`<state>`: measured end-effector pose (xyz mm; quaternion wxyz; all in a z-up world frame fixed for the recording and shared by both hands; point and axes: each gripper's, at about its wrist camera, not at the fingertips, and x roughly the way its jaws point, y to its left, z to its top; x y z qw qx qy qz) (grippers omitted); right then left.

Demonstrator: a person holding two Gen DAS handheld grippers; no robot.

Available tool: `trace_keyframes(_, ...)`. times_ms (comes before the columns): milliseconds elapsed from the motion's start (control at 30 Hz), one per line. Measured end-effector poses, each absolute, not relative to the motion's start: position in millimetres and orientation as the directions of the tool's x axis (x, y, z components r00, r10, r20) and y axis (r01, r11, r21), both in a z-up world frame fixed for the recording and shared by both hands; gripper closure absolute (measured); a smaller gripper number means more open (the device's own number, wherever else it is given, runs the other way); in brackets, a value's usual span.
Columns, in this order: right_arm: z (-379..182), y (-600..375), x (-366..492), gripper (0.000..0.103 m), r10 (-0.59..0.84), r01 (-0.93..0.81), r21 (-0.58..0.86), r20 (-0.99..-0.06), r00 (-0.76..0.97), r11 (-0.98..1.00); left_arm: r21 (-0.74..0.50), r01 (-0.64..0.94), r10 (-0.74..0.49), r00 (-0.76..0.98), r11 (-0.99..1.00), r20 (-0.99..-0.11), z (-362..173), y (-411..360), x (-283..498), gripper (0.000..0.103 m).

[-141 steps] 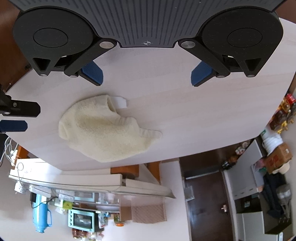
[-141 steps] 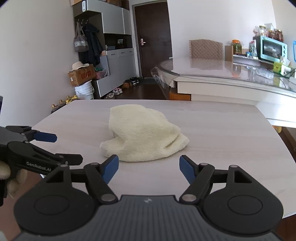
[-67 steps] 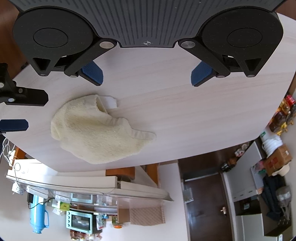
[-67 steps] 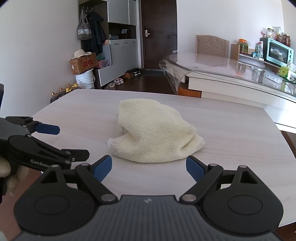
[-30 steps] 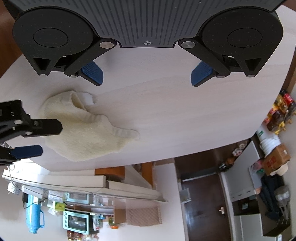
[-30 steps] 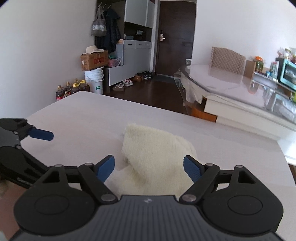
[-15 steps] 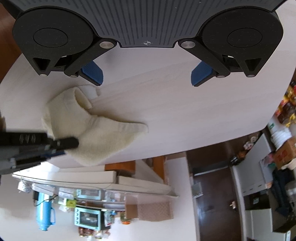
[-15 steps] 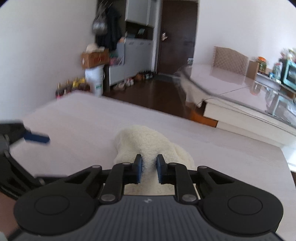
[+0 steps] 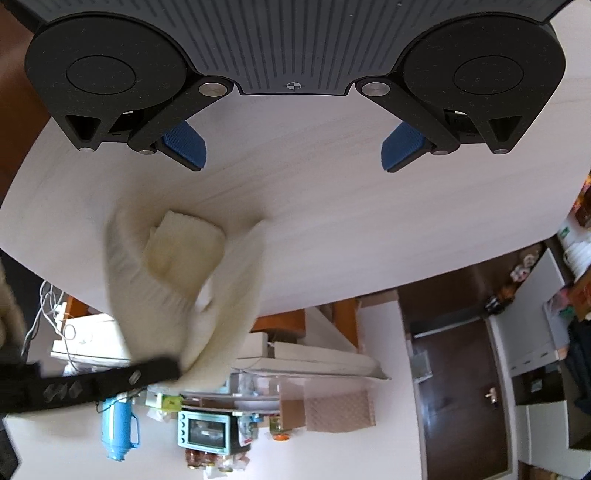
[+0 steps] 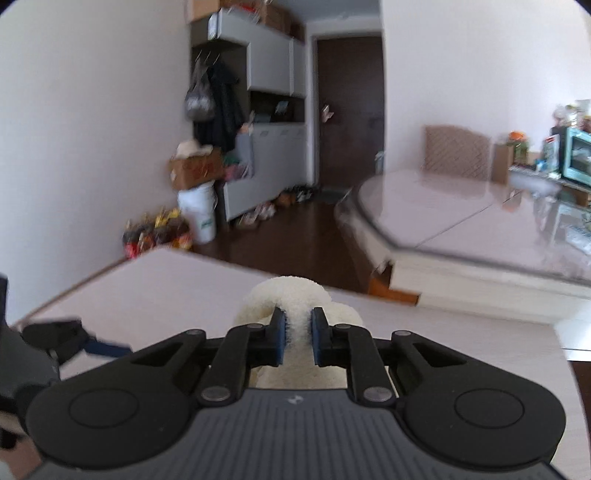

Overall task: Fold towel
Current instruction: 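Grasp the towel edge with the right gripper and lift it, then grasp a towel corner with the left gripper while the right gripper holds another corner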

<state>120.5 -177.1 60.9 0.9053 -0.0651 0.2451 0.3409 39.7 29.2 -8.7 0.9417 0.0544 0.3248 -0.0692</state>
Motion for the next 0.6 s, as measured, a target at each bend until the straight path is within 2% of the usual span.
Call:
trace_keyframes(100, 48.1, -173.7, 125.5, 0.078, 0.578, -0.646, 0.058, -0.513, 0.634, 0.761, 0.068, 0.177, -0.1, 0.787, 0.982, -0.608, -8.6, 28.7, 42.8, 0.0)
trace_keyframes(233, 47.5, -189.1, 122.6, 0.064, 0.585, -0.621, 0.111, -0.493, 0.644, 0.776, 0.147, 0.218, -0.093, 0.805, 0.965, -0.586, -7.7, 21.5, 55.0, 0.001)
trace_keyframes(333, 50.2, -200.3, 119.7, 0.062, 0.576, -0.601, 0.122, -0.486, 0.657, 0.79, 0.208, 0.273, -0.111, 0.814, 0.939, -0.57, -6.9, 12.8, 70.1, 0.003)
trace_keyframes(400, 50.7, -210.8, 117.8, 0.06, 0.565, -0.583, 0.133, -0.485, 0.667, 0.802, 0.211, 0.319, -0.146, 0.805, 0.924, -0.576, -6.0, 11.2, 84.0, 0.012)
trace_keyframes(467, 48.0, -222.0, 114.4, 0.058, 0.555, -0.562, 0.149, -0.488, 0.674, 0.814, 0.218, 0.349, -0.159, 0.787, 0.912, -0.596, -7.4, 9.7, 95.0, 0.044)
trace_keyframes(600, 34.5, -241.0, 109.9, 0.058, 0.531, -0.521, 0.178, -0.509, 0.677, 0.835, 0.251, 0.432, -0.187, 0.746, 0.866, -0.639, -13.6, 5.4, 116.4, 0.045)
